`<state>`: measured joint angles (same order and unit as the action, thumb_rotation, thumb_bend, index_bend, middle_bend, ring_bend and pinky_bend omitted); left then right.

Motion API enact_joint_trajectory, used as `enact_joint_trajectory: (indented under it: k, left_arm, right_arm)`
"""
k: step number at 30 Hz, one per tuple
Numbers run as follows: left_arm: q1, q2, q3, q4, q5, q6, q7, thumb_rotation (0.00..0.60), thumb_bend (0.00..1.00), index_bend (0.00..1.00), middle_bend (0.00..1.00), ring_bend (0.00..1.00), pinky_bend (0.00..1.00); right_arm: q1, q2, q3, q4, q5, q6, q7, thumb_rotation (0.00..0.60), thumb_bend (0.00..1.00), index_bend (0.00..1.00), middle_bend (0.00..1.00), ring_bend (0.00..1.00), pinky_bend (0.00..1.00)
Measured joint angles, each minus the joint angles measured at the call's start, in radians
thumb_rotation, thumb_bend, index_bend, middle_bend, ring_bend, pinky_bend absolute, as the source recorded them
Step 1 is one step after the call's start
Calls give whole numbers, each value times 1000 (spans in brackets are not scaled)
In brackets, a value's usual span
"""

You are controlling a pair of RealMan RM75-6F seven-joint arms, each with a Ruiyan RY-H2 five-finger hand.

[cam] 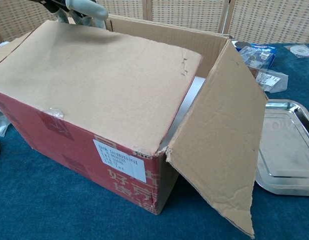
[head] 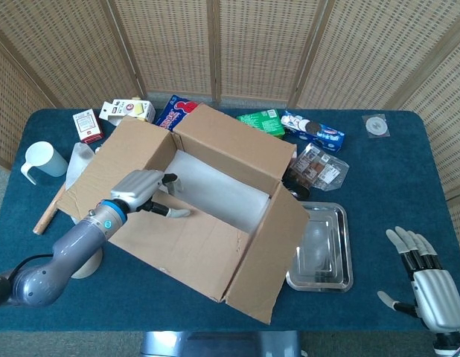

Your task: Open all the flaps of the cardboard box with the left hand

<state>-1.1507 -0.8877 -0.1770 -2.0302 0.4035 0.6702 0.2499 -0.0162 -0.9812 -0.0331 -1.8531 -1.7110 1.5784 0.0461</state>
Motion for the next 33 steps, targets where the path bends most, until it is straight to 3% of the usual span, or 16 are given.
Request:
enact_joint_trajectory:
  k: [17,33]
  left_arm:
    - [88,135,-72,-73,147,-91,-178,274,0,352,450,305,418]
    - [283,228,-260,-95,441,-277,-534,265,0,362,459,318,421]
  right_arm:
    - [2,-13,-6,-5,-13,-7,-39,600,0,0,0,0,0]
    - [4,-22,-10,-11,-15,-17,-60,600,0,0,0,0,0]
